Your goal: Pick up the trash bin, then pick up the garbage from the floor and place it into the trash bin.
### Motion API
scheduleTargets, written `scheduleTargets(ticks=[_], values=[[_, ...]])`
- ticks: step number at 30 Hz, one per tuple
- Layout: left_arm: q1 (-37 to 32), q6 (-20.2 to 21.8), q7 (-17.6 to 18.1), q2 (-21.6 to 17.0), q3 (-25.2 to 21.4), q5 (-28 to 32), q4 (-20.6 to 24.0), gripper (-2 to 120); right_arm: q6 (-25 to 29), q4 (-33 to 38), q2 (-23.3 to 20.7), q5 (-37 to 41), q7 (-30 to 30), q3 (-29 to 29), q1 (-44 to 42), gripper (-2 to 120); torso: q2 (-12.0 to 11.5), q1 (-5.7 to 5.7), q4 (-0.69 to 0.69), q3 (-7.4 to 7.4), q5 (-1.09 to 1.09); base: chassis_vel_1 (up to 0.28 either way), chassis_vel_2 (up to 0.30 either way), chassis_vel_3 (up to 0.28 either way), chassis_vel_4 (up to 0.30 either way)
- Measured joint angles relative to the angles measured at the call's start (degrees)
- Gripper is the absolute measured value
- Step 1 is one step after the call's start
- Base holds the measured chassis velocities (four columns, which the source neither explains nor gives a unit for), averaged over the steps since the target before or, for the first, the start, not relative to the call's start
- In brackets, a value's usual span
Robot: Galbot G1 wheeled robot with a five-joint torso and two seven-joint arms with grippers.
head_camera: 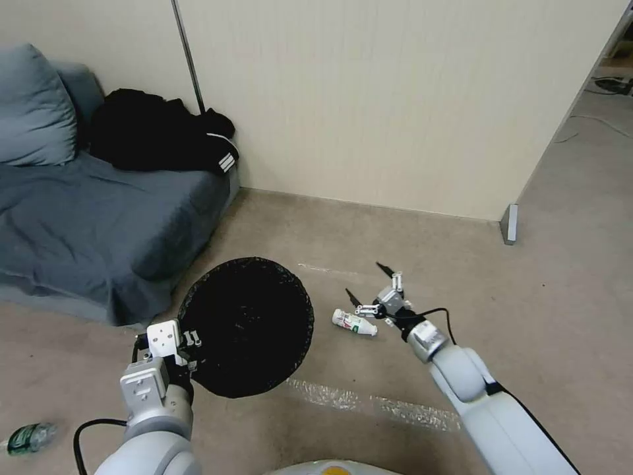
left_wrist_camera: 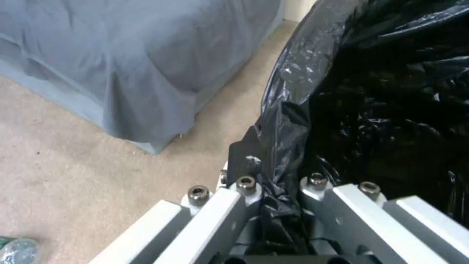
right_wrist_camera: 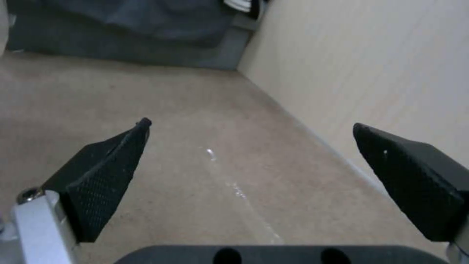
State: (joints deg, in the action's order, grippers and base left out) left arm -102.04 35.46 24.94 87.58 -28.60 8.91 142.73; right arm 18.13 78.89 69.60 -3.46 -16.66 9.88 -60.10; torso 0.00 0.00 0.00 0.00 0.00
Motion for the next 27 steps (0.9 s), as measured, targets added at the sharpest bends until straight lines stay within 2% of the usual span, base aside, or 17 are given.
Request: scheduleTargets(ticks=[1,9,17,20,22,27], values=[[0.0,0.0,0.0,0.0,0.0,0.0,0.0,1,0.0,0.0,0.0,0.0,0.0,0.0,0.0,100,0.0,0.0,0.0,0.0,0.0,0.0,0.0,0.0,0.0],[-0.2,-0.1,-0.1,0.2,0.2,-0.7,0.0,1,4.3,-12.9,3.4,0.4,-7.4,-2.3,6.3,100,0.0,0.0,0.0,0.0,0.0,0.0,0.0,0.0,0.0],[-0.4,-0.2,-0.1,0.5,0.3,-1.2,0.0,1,7.0,-21.1,5.2,0.6,-12.2,-2.7,9.7,100,0.0,0.0,0.0,0.0,0.0,0.0,0.0,0.0,0.0],[-0.5,-0.3,-0.2,0.5,0.4,-1.5,-0.1,1,6.9,-23.3,5.4,1.3,-14.1,-2.9,11.0,100,0.0,0.0,0.0,0.0,0.0,0.0,0.0,0.0,0.0],[-0.7,-0.5,-0.2,0.6,0.5,-1.9,-0.2,1,5.3,-25.9,5.6,3.1,-16.8,-3.2,13.2,100,0.0,0.0,0.0,0.0,-0.01,0.0,0.0,0.0,0.0],[-1.0,-0.6,-0.3,0.8,0.6,-2.3,-0.2,1,2.4,-28.5,5.9,5.1,-19.2,-3.5,15.6,100,0.0,0.0,0.0,0.0,0.0,0.0,0.0,0.0,0.0]])
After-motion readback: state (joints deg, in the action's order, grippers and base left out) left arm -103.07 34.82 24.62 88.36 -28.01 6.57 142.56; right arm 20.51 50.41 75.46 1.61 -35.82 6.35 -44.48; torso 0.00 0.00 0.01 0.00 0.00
